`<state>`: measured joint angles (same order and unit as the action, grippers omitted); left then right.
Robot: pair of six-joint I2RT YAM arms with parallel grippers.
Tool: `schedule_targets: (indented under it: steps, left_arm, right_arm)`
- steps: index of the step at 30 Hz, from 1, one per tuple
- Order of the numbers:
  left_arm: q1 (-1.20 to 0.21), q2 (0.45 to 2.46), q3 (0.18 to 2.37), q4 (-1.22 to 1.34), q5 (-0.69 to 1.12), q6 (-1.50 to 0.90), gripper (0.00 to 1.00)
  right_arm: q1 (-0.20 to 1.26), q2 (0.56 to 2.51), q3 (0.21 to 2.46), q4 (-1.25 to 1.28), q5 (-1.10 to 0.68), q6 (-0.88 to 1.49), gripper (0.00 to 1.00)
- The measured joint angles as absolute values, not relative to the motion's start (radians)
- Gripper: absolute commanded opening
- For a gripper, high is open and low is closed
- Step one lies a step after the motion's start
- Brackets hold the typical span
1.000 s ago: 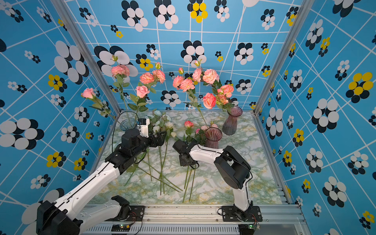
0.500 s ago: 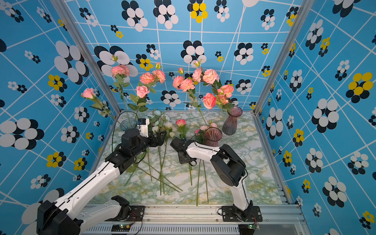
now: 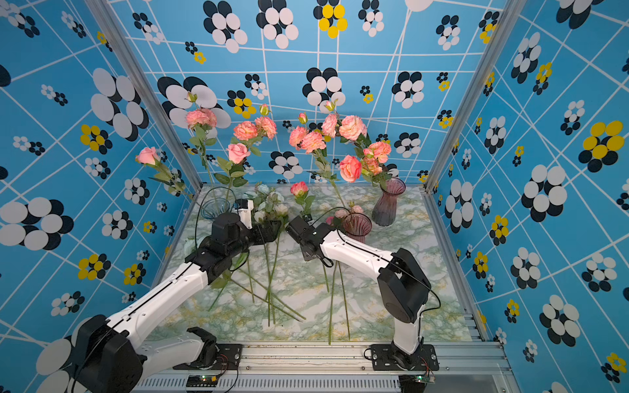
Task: Place the pink flowers into the vase
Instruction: Pick up the flower at the center of the board.
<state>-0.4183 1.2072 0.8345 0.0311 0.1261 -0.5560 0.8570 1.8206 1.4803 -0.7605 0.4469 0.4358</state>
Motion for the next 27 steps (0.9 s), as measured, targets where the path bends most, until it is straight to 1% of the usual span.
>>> schedule_targets:
  steps: [11, 22, 25, 27]
  left_arm:
    - [-0.418, 1.430, 0.847, 0.190, 0.257, -0.674, 0.98]
    - [-0.458, 1.549, 1.001, 0.319, 0.316, -0.703, 0.96]
    - [-0.463, 1.581, 1.029, 0.345, 0.325, -0.715, 0.93]
    - [-0.463, 1.606, 1.045, 0.358, 0.327, -0.725, 0.89]
  right_arm:
    - [0.857, 1.705, 1.480, -0.752, 0.390, 0.391, 0.00]
    - [0.857, 1.622, 1.481, -0.718, 0.331, 0.353, 0.00]
    - [0.857, 1.618, 1.480, -0.712, 0.327, 0.347, 0.00]
    - [0.857, 1.611, 1.480, -0.706, 0.325, 0.344, 0.00]
